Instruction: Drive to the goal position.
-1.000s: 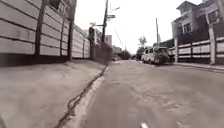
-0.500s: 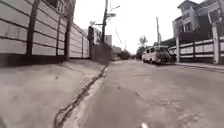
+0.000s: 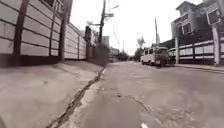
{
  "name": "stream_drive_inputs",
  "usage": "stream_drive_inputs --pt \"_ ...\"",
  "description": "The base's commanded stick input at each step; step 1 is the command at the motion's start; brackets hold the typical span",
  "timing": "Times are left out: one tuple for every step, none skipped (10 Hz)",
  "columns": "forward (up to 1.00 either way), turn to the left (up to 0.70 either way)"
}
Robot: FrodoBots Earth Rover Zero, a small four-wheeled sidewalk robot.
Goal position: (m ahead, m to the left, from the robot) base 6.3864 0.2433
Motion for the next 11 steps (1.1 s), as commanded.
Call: stream_drive_inputs --pt "0.7 0.0" --pt "0.7 0.0" --pt "0.7 0.0" --pt "0.7 0.0" --pt "0.7 0.0" --pt "0.7 -0.01" --pt "0.7 -0.04" --pt "0.7 -0.04" --pt "0.7 -0.03" --pt "0.7 -0.01" --pt "0.7 0.0"
